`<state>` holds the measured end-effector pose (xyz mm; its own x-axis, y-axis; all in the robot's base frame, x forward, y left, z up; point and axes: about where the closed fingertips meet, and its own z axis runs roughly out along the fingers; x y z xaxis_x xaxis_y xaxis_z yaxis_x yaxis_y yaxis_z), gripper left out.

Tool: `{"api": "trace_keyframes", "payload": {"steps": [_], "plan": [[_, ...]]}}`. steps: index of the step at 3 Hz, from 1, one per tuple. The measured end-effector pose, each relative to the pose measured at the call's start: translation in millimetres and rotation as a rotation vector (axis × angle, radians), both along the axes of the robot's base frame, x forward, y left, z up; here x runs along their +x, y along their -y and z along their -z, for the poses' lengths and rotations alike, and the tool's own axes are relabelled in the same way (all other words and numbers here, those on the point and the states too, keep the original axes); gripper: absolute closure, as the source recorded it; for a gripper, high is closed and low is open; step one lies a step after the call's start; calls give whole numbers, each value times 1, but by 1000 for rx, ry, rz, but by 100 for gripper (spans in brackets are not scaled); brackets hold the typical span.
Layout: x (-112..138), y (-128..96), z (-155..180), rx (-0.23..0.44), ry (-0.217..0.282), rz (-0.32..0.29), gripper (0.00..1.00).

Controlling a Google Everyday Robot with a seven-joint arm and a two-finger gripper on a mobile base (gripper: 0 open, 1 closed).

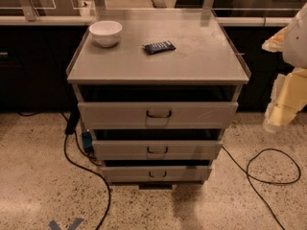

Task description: Open top drawer

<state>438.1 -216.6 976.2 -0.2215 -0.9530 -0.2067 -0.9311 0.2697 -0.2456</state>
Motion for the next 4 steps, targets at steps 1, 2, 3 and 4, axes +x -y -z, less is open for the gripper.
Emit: {"api": "trace_keyframes", "payload": {"steps": [1,2,3,4], "plan": [[0,0,0,0,1,0,0],[4,3,14,11,-3,11,0],[17,0,47,-12,-5,19,0],[36,-9,82,3,-10,15,0]]}}
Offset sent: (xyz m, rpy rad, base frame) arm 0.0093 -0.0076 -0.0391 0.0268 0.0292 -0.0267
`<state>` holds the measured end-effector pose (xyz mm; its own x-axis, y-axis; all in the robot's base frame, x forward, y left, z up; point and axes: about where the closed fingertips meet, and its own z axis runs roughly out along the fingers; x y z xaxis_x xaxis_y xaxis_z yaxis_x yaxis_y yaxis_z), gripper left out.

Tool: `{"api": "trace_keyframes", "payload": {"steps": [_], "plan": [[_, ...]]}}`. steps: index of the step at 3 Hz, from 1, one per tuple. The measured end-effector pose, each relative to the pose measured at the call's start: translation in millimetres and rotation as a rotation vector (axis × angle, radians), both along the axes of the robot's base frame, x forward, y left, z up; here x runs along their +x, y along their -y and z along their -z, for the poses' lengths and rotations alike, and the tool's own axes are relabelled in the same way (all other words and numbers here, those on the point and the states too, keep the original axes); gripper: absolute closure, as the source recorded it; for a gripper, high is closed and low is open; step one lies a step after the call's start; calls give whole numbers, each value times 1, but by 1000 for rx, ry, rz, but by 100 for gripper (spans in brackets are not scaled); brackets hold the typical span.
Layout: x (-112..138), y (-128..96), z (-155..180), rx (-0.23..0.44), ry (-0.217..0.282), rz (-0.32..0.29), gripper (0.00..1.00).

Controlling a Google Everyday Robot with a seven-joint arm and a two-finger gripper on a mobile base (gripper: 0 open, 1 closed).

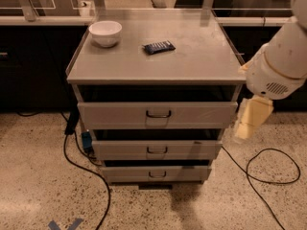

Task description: Open top drawer

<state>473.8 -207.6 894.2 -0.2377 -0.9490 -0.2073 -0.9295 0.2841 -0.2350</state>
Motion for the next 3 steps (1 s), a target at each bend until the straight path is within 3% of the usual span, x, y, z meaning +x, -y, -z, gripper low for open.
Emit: {"api": "trace_keyframes", "payload": {"steps": [1,2,3], "plan": [[22,-13,38,42,-8,-15,0],[22,-13,38,42,-8,-15,0],[26,-16,59,63,-21,-26,0]]}}
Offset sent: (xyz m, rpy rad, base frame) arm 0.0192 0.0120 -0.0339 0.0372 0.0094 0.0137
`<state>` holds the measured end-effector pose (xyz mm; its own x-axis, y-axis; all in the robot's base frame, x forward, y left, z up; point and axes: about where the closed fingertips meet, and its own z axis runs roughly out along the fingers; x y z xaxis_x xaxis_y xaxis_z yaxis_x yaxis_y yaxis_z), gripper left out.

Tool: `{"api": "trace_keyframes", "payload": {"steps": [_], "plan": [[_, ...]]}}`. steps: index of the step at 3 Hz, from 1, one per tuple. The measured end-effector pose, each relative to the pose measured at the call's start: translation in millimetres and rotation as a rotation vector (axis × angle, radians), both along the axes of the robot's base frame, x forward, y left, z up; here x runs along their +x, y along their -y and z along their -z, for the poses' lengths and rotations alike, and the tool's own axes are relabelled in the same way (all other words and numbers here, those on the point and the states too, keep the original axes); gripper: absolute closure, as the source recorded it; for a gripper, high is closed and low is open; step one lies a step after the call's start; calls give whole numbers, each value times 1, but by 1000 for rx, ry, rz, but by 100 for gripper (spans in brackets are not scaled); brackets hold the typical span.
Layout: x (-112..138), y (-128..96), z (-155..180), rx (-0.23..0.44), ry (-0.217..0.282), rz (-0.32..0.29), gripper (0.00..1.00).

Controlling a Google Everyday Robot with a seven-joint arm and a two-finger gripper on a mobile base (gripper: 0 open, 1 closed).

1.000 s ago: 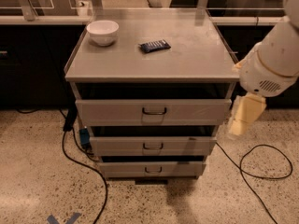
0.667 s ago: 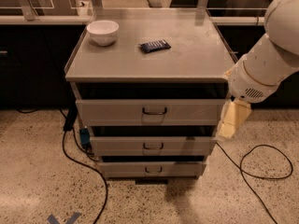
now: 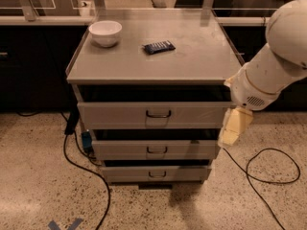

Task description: Open top drawer

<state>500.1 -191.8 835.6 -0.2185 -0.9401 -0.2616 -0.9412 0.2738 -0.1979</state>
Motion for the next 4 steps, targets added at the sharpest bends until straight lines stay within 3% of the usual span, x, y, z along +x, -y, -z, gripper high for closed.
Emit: {"api": "trace_keyframes", "payload": {"steps": [1,3,4], "plan": [[12,-16,32,15,-23,-48,0],[39,-52,80,83,-10,-91,0],[39,-53,81,83,-11,-92,0]]}}
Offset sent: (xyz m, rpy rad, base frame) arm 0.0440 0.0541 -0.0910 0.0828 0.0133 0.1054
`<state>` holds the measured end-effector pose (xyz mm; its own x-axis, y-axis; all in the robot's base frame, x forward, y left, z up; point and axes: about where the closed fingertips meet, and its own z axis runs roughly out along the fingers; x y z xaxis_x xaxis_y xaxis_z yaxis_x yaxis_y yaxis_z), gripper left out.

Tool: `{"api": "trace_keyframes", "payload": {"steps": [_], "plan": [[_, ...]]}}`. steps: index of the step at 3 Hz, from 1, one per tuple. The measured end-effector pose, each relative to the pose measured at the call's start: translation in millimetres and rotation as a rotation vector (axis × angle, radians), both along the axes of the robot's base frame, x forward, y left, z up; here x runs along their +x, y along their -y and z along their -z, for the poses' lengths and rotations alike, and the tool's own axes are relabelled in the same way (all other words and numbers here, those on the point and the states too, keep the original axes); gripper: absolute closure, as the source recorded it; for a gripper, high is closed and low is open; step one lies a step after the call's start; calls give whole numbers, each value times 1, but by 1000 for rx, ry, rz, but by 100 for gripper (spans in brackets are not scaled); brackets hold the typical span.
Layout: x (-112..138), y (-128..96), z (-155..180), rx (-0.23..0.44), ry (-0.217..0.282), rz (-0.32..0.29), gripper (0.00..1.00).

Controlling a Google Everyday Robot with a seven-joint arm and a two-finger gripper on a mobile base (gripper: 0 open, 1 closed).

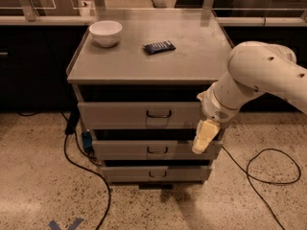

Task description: Open top drawer

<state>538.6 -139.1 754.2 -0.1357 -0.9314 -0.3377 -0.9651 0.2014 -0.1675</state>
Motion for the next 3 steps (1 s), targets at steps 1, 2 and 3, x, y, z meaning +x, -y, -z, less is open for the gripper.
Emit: {"api": "trace_keyframes", "payload": {"steps": [1,2,3], "plan": [[9,-19,27,9,-18,-50,0],[18,-34,44,16,-16,-83,0],[31,-47,57,-18,48,-85,0]]}}
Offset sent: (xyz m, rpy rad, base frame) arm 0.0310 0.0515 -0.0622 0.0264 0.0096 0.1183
